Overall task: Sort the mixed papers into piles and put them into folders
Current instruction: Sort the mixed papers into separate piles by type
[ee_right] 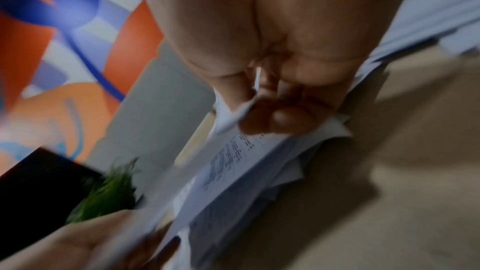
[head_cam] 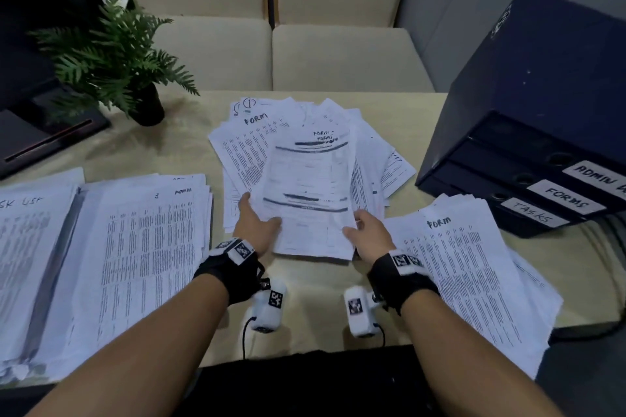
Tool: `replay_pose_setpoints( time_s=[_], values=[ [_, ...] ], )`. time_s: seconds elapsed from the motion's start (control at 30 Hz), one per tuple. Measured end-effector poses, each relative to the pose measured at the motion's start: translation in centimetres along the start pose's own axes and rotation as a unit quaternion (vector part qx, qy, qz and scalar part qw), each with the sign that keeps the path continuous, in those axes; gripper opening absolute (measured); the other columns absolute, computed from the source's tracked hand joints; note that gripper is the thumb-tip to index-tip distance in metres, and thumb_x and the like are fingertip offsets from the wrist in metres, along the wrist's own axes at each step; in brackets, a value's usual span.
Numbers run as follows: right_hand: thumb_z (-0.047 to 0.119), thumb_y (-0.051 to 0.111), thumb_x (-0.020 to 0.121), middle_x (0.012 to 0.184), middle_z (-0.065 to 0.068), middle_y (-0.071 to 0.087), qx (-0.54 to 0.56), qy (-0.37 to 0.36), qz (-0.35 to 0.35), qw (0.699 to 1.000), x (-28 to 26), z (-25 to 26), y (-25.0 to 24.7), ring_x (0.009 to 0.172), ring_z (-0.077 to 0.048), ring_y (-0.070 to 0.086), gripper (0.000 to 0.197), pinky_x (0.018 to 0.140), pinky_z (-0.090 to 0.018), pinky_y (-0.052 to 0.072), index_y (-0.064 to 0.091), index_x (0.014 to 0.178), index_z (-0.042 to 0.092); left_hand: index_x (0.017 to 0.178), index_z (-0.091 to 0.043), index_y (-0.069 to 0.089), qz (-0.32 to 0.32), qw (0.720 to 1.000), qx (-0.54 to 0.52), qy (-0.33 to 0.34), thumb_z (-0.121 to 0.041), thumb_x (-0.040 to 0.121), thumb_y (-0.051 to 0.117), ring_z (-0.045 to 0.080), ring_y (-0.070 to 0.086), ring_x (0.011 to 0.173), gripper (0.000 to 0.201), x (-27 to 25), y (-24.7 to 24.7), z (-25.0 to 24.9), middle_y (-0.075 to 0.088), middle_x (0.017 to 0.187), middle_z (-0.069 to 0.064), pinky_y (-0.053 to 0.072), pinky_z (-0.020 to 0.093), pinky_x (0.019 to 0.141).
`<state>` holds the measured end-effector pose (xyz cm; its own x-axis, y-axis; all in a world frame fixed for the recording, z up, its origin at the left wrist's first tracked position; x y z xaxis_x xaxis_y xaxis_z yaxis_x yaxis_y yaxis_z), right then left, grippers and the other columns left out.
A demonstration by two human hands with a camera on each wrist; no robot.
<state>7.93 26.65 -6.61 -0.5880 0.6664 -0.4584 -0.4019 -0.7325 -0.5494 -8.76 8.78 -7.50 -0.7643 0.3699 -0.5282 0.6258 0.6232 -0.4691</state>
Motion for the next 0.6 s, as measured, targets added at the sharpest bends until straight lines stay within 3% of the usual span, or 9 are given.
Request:
replay_pose_setpoints(
  time_s=[0.07, 0.13, 0.17, 0.23, 0.27, 0.37, 0.4, 0.5, 0.6],
  values=[
    [0.012, 0.060, 0.092, 0.078, 0.002, 0.055, 0.003, -0.015, 0.060, 0.998, -1.1, -0.4, 0.8, 0.066, -0.014, 0.052, 0.008, 0.056, -0.011, 0.035, 0.053, 0.097, 0.011, 0.151, -0.018, 0.010, -0.006, 1.000, -0.017, -0.001, -0.012, 0.086, 0.063, 0.031, 0.051, 0.122, 0.084, 0.3, -1.3, 0.6, 0.041, 0.145, 0.012, 0.044, 0.032, 0.097],
    [0.015, 0.064, 0.091, 0.080, -0.007, 0.062, 0.044, 0.015, 0.080, 0.996, -1.3, -1.2, 1.3, 0.065, -0.022, 0.057, 0.008, 0.056, -0.023, 0.042, 0.058, 0.094, 0.010, 0.150, -0.018, 0.017, -0.003, 1.000, -0.004, -0.003, -0.005, 0.085, 0.064, 0.026, 0.058, 0.102, 0.081, 0.4, -2.5, 1.5, 0.052, 0.127, 0.006, 0.050, 0.023, 0.074],
    [0.018, 0.066, 0.090, 0.081, -0.008, 0.062, 0.072, 0.030, 0.056, 0.995, -0.9, -1.4, 1.0, 0.064, -0.022, 0.056, 0.009, 0.056, -0.024, 0.042, 0.059, 0.091, 0.011, 0.148, -0.019, 0.021, -0.003, 1.000, 0.005, -0.006, -0.005, 0.084, 0.066, 0.026, 0.059, 0.098, 0.080, 0.4, -3.2, 2.0, 0.055, 0.124, 0.004, 0.051, 0.024, 0.072],
    [0.026, 0.069, 0.089, 0.091, -0.006, 0.062, 0.056, 0.040, -0.032, 0.997, 0.6, -1.5, -0.3, 0.076, -0.020, 0.057, 0.016, 0.066, -0.025, 0.042, 0.061, 0.096, 0.014, 0.144, -0.015, 0.030, -0.015, 1.000, 0.018, -0.005, -0.005, 0.082, 0.068, 0.027, 0.060, 0.103, 0.074, 0.3, -4.6, 2.7, 0.059, 0.126, 0.009, 0.050, 0.032, 0.083],
    [0.029, 0.069, 0.088, 0.101, -0.007, 0.061, 0.020, 0.040, -0.070, 0.997, 1.3, -1.2, -0.9, 0.087, -0.021, 0.057, 0.024, 0.073, -0.025, 0.041, 0.061, 0.104, 0.013, 0.141, -0.011, 0.034, -0.032, 0.999, 0.022, -0.009, -0.004, 0.083, 0.066, 0.027, 0.060, 0.097, 0.066, 0.1, -5.3, 3.2, 0.060, 0.122, 0.012, 0.048, 0.030, 0.080],
    [0.040, 0.071, 0.083, 0.131, -0.015, 0.047, -0.134, 0.089, -0.137, 0.977, 2.8, -0.6, -1.5, 0.119, -0.032, 0.045, 0.064, 0.095, -0.040, 0.042, 0.047, 0.133, 0.008, 0.132, -0.008, 0.038, -0.058, 0.998, 0.016, -0.036, -0.001, 0.089, 0.058, 0.018, 0.053, 0.063, 0.049, -0.6, -6.6, 4.7, 0.062, 0.093, 0.011, 0.042, 0.020, 0.048],
    [0.044, 0.072, 0.081, 0.136, -0.014, 0.043, -0.172, 0.108, -0.140, 0.969, 3.1, -0.7, -1.3, 0.124, -0.034, 0.041, 0.074, 0.099, -0.044, 0.039, 0.041, 0.138, 0.008, 0.127, -0.008, 0.040, -0.063, 0.997, 0.016, -0.038, -0.001, 0.089, 0.058, 0.014, 0.050, 0.059, 0.042, -0.7, -6.9, 5.0, 0.060, 0.089, 0.009, 0.038, 0.020, 0.045],
    [0.036, 0.075, 0.081, 0.137, -0.017, 0.047, -0.161, 0.130, -0.122, 0.971, 3.9, -0.6, -0.2, 0.124, -0.035, 0.046, 0.075, 0.099, -0.046, 0.041, 0.037, 0.138, 0.005, 0.103, -0.009, 0.043, -0.066, 0.997, 0.038, -0.033, -0.005, 0.088, 0.059, 0.018, 0.052, 0.063, 0.022, -0.7, -7.2, 5.5, 0.060, 0.093, 0.011, 0.038, 0.024, 0.057],
    [0.015, 0.061, 0.092, 0.120, -0.021, 0.059, -0.070, 0.090, -0.131, 0.985, 4.1, 0.1, -1.1, 0.099, -0.034, 0.059, 0.040, 0.080, -0.034, 0.048, 0.047, 0.128, 0.003, 0.101, -0.007, 0.044, -0.058, 0.996, 0.060, -0.031, -0.007, 0.086, 0.060, 0.025, 0.055, 0.075, 0.022, -0.6, -7.2, 5.6, 0.062, 0.093, 0.013, 0.042, 0.029, 0.067]
  ],
)
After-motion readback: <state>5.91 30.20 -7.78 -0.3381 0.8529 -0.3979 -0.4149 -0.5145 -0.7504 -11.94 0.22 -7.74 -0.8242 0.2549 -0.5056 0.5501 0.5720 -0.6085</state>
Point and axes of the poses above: each hand's wrist, its own x-axis towards the middle knuckle, its own y-axis out of the palm, z = x × y, the point moved 7 cm from there along x, towards the middle knuckle
